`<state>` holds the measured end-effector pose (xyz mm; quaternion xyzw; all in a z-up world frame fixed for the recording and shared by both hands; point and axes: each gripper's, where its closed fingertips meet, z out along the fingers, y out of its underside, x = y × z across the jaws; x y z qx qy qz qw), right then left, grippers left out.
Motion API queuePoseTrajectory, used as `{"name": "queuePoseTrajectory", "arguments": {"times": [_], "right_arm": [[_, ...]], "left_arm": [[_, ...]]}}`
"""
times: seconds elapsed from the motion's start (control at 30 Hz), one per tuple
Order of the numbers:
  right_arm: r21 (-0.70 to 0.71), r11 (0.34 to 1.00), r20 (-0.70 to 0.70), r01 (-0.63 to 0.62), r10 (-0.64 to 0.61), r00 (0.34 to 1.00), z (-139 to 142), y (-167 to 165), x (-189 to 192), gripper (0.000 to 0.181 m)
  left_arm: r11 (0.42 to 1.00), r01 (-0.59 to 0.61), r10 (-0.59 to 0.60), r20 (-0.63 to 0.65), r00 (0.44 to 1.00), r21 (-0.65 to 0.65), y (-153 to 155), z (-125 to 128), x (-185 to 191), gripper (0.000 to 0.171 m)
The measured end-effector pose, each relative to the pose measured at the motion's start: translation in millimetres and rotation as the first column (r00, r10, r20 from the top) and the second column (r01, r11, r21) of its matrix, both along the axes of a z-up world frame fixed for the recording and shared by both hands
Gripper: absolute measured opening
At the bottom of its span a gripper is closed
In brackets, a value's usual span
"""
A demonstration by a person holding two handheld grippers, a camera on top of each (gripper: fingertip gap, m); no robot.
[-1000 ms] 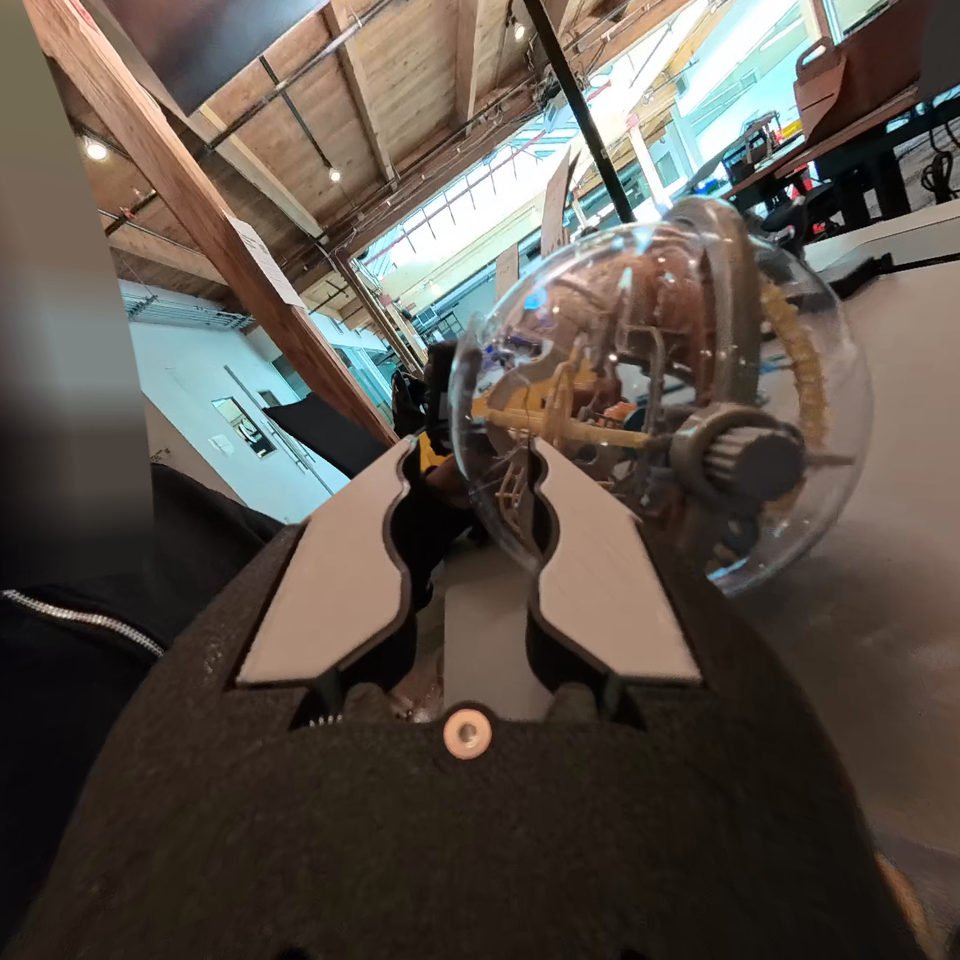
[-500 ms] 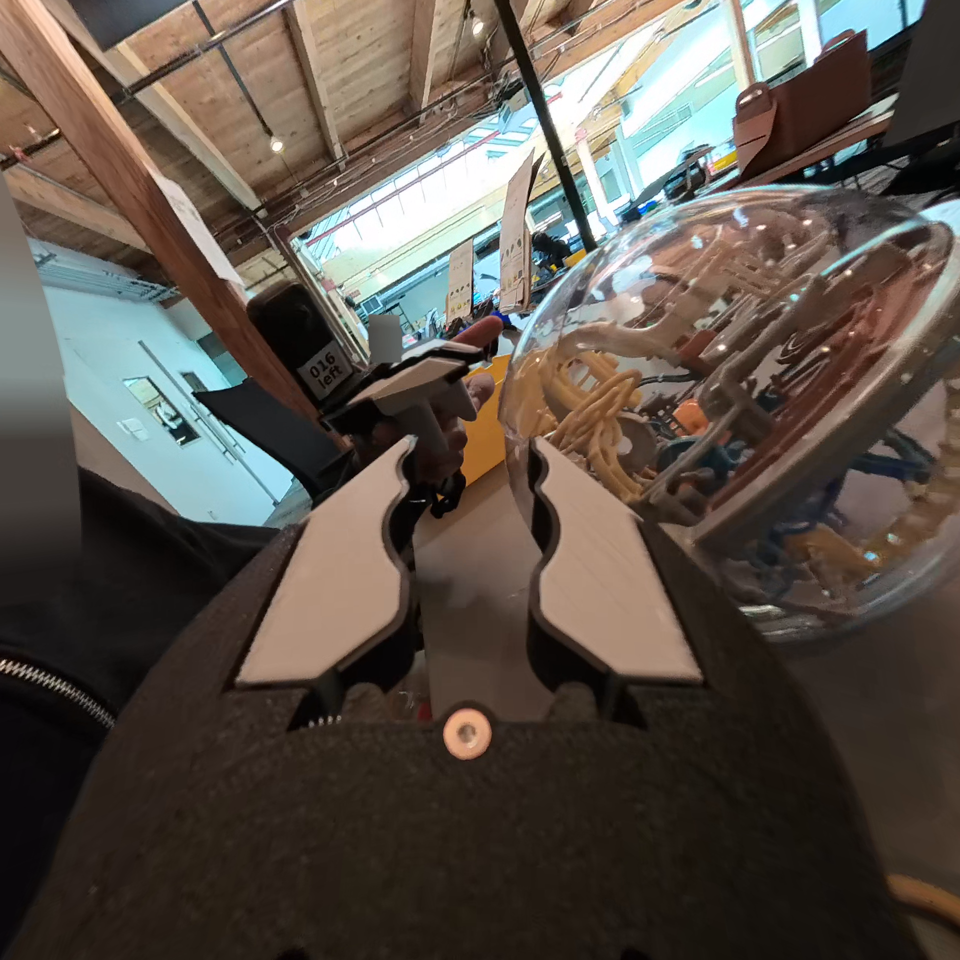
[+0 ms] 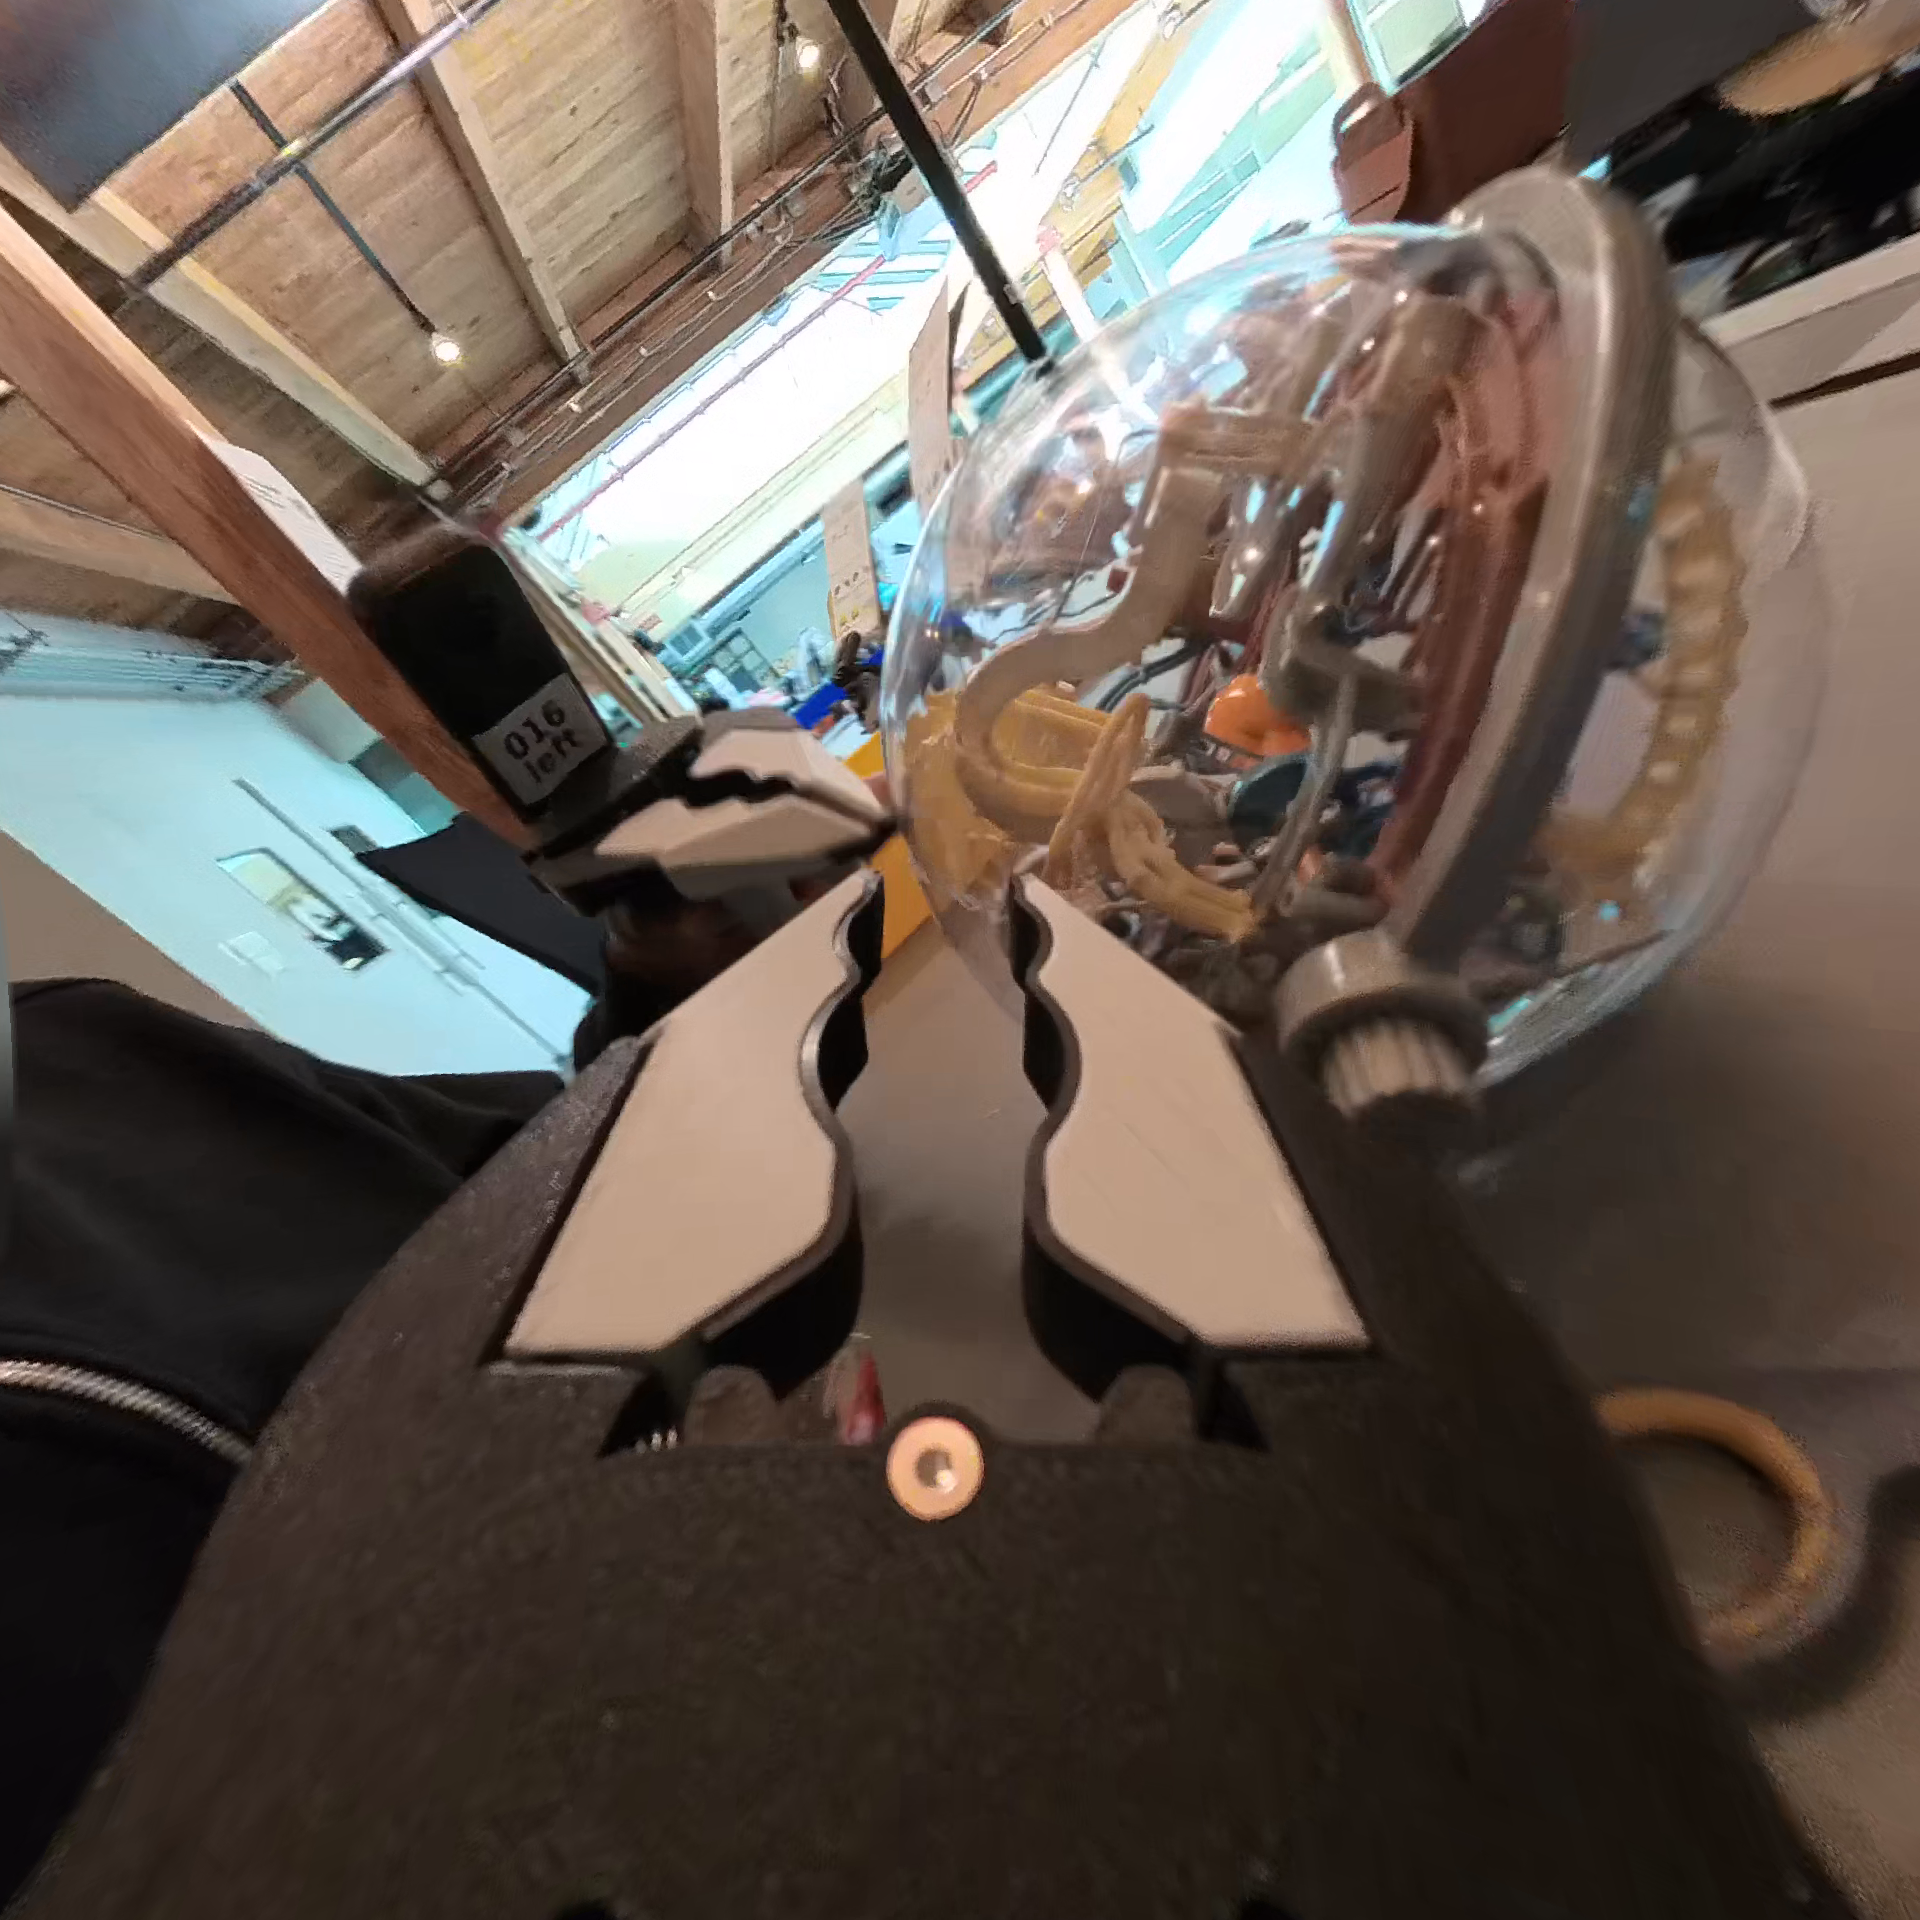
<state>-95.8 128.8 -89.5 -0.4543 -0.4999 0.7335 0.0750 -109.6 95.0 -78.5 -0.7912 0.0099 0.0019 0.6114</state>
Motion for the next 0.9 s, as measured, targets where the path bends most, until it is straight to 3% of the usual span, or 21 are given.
{"name": "queuePoseTrajectory", "arguments": {"times": [0.1,0.2,0.3,0.4,0.5,0.57,0.63,0.67,0.77,0.9], "right_arm": [[-0.08,0.994,-0.017,-0.073,0.072,0.997,6.3,-7.9,3.7,0.014],[-0.019,1.0,-0.014,0.0,-0.001,1.0,-1.3,-8.7,-7.0,0.001],[0.009,1.0,-0.032,-0.013,0.013,0.999,-0.2,-13.9,-6.5,0.0],[0.041,0.999,-0.053,0.031,-0.029,0.998,2.0,-10.5,-8.6,0.0],[0.015,1.0,-0.06,0.014,-0.013,0.998,8.1,-10.3,-5.5,0.0],[0.027,1.0,-0.059,0.005,-0.003,0.998,7.4,-12.2,-4.7,0.0],[0.057,0.998,-0.058,0.001,0.002,0.998,5.0,-14.8,-4.2,0.0],[0.065,0.998,-0.058,0.002,0.002,0.998,4.9,-15.7,-4.2,0.0],[0.055,0.998,-0.056,0.01,-0.006,0.998,9.1,-16.7,-4.0,0.0],[0.035,0.999,-0.058,0.01,-0.008,0.998,15.6,-18.1,-2.0,0.0]], "left_arm": [[0.992,0.039,-0.045,-0.049,0.998,-0.122,6.9,-29.6,16.1,0.0],[0.991,0.044,-0.05,-0.048,0.998,-0.126,15.2,-40.5,23.5,0.0],[0.989,0.094,-0.096,-0.015,0.995,-0.112,11.9,-35.9,28.6,0.0],[0.987,0.156,-0.156,0.006,0.988,-0.036,-0.6,-11.1,40.2,0.0],[0.998,-0.043,0.05,-0.157,0.986,0.051,-10.1,13.8,8.9,0.0],[0.973,-0.224,0.233,-0.27,0.934,0.062,-18.2,18.7,-23.5,0.0],[0.94,-0.334,0.342,-0.225,0.913,0.072,-26.8,21.6,-49.9,0.001],[0.936,-0.342,0.352,-0.173,0.92,0.084,-29.5,22.5,-56.6,0.007],[0.976,-0.213,0.218,-0.131,0.967,0.051,-25.6,13.5,-39.3,0.024],[0.978,-0.206,0.191,-0.348,0.918,-0.007,-12.1,-1.1,-20.2,0.026]]}}
